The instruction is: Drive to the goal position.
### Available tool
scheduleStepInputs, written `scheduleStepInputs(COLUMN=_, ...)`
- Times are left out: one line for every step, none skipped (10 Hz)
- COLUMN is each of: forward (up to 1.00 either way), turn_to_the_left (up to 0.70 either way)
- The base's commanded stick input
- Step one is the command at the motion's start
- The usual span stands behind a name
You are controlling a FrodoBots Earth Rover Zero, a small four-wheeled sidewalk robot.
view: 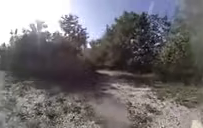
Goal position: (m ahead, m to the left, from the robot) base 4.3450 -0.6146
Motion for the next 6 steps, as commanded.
scheduleStepInputs(forward=0.85, turn_to_the_left=-0.23)
scheduleStepInputs(forward=0.85, turn_to_the_left=-0.04)
scheduleStepInputs(forward=0.85, turn_to_the_left=-0.22)
scheduleStepInputs(forward=0.85, turn_to_the_left=-0.32)
scheduleStepInputs(forward=0.85, turn_to_the_left=-0.34)
scheduleStepInputs(forward=0.85, turn_to_the_left=-0.17)
